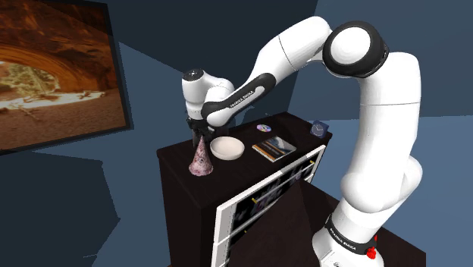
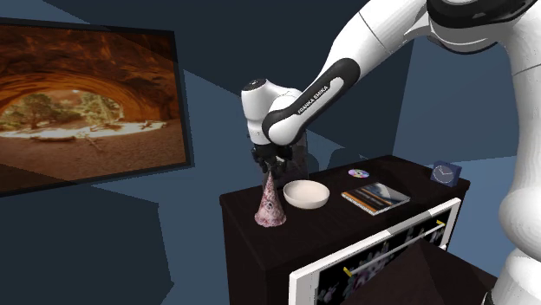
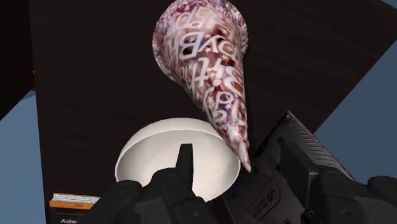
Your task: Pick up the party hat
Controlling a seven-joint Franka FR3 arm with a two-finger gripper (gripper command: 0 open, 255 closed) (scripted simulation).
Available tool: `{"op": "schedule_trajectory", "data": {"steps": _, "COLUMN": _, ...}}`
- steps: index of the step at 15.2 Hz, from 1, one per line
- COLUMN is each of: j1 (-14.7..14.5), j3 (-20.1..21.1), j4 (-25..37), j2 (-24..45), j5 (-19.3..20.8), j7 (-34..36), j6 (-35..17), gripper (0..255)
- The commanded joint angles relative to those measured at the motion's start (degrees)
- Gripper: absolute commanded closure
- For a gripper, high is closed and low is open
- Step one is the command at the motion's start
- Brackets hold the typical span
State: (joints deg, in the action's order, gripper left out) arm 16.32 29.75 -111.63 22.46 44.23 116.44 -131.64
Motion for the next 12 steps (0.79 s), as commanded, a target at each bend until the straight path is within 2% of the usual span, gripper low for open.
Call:
{"op": "schedule_trajectory", "data": {"steps": 1, "j1": 0.00, "j3": -0.06, "j4": -0.03, "j2": 0.08, "j5": 0.11, "j7": 0.07, "j6": -0.12, "gripper": 255}}
{"op": "schedule_trajectory", "data": {"steps": 9, "j1": -0.08, "j3": -0.05, "j4": 0.03, "j2": 0.15, "j5": 0.15, "j7": 0.16, "j6": -0.07, "gripper": 255}}
{"op": "schedule_trajectory", "data": {"steps": 12, "j1": 0.41, "j3": 0.65, "j4": 0.33, "j2": -1.32, "j5": -1.47, "j7": -1.34, "j6": 1.15, "gripper": 255}}
